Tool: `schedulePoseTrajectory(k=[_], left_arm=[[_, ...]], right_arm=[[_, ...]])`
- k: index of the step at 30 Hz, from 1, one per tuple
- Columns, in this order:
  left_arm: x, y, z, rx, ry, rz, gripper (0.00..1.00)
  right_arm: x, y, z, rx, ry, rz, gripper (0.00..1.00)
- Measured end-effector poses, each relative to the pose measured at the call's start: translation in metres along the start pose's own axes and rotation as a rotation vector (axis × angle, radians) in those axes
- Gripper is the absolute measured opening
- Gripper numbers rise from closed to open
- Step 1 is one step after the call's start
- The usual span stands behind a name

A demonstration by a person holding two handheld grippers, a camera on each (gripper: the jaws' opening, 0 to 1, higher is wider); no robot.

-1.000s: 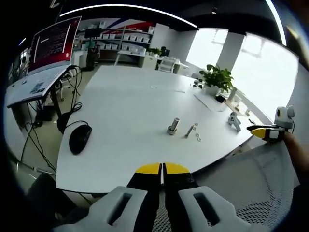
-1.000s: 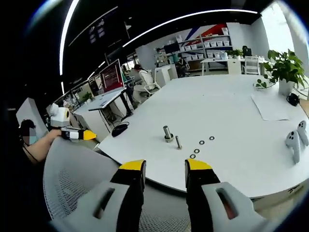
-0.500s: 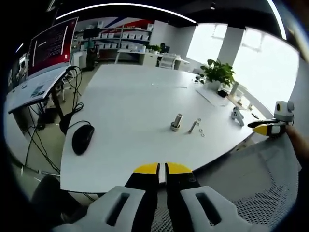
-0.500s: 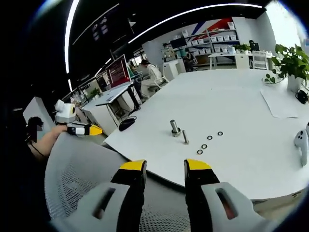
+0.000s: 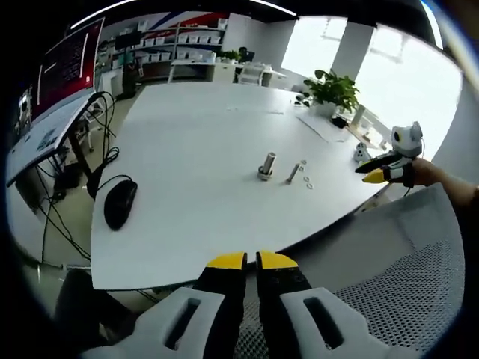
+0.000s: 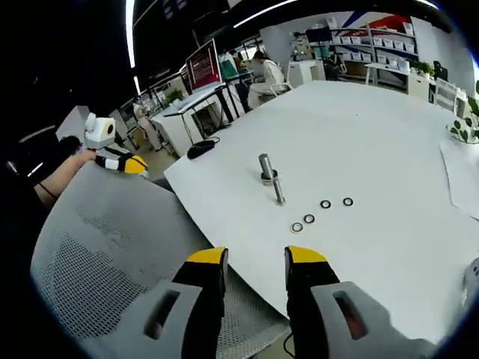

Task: Place the washer onto the threaded stud by aligning its center hole with the stud, sliding it down to the base, and recovering from edge contact or off-axis alignment until the washer reaches the visible bottom stop.

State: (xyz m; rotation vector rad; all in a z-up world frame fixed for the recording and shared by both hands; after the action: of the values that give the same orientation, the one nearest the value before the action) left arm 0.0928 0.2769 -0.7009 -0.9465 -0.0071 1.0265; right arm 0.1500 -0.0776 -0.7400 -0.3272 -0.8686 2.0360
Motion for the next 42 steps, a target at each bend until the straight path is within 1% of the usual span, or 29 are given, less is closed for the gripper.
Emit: schedulePoseTrajectory(k=[1, 2, 3, 6, 7, 8, 9, 12, 16, 18, 21, 25, 29, 31, 32, 34, 38, 40, 42], left_arm=[[0.0, 0.001, 0.0, 0.01, 0.001, 0.002, 0.03], [-0.001, 0.002, -0.001, 0.022, 0.006, -0.002, 0.03], [-0.001, 0.003, -0.001, 0.026, 0.007, -0.002, 0.03], [0.0, 0.003, -0.001, 0.025, 0.001, 0.001, 0.03], [-0.001, 0.002, -0.001, 0.013, 0.009, -0.002, 0.03], [0.0, 0.002, -0.001, 0.008, 0.002, 0.006, 0.03], [0.001, 0.002, 0.0, 0.011, -0.015, 0.014, 0.03], [0.002, 0.002, 0.0, 0.016, -0.024, 0.004, 0.02], [0.007, 0.0, 0.002, -0.013, -0.06, 0.02, 0.02], [0.008, 0.001, 0.002, -0.009, -0.07, 0.029, 0.02], [0.011, 0.002, 0.002, -0.001, -0.089, 0.036, 0.02], [0.01, 0.002, 0.002, -0.003, -0.087, 0.037, 0.02], [0.01, 0.002, 0.002, 0.002, -0.085, 0.036, 0.02], [0.011, 0.002, 0.002, 0.003, -0.083, 0.033, 0.02], [0.01, 0.002, 0.002, -0.001, -0.085, 0.035, 0.02], [0.01, 0.001, 0.003, -0.007, -0.087, 0.034, 0.02], [0.011, 0.001, 0.003, -0.012, -0.087, 0.034, 0.01], [0.011, 0.001, 0.003, -0.005, -0.081, 0.03, 0.01], [0.01, 0.001, 0.002, -0.006, -0.072, 0.029, 0.0]], right_arm=[[-0.004, 0.003, -0.006, 0.024, 0.001, 0.02, 0.33], [-0.005, 0.004, -0.009, 0.033, 0.001, 0.028, 0.33], [-0.011, 0.006, -0.02, 0.048, 0.0, 0.068, 0.32], [-0.016, 0.007, -0.033, 0.054, -0.009, 0.092, 0.32], [-0.02, 0.007, -0.041, 0.073, -0.016, 0.112, 0.32], [-0.022, 0.007, -0.046, 0.075, -0.018, 0.126, 0.32], [-0.025, 0.007, -0.052, 0.09, -0.02, 0.141, 0.32], [-0.028, 0.004, -0.065, 0.11, -0.04, 0.18, 0.31], [-0.029, 0.003, -0.079, 0.133, -0.055, 0.274, 0.31], [-0.028, 0.003, -0.084, 0.139, -0.069, 0.302, 0.31], [-0.025, 0.004, -0.091, 0.164, -0.08, 0.346, 0.31], [-0.024, 0.005, -0.099, 0.194, -0.07, 0.375, 0.3], [-0.021, 0.006, -0.102, 0.228, -0.058, 0.422, 0.3], [-0.023, 0.006, -0.105, 0.246, -0.042, 0.44, 0.3], [-0.022, 0.004, -0.106, 0.236, -0.043, 0.444, 0.3], [-0.023, 0.001, -0.109, 0.247, -0.04, 0.455, 0.29], [-0.022, -0.001, -0.11, 0.293, -0.026, 0.491, 0.28], [-0.022, -0.003, -0.111, 0.336, -0.022, 0.517, 0.27], [-0.02, -0.006, -0.114, 0.347, -0.026, 0.54, 0.27]])
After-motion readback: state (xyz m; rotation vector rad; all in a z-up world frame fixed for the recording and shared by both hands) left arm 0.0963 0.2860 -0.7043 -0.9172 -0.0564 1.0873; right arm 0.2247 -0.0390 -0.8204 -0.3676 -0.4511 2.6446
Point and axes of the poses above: the point that each gripper's makers call its tool centre point, and the gripper's own axes: z roughly backward along the fingers, x roughly to its left, y roughly out of its underside, the point moved 5 cm from there along z, roughly backward along the fingers, and after that the axes turned 15 degrees about y, right-handed, at the moved point
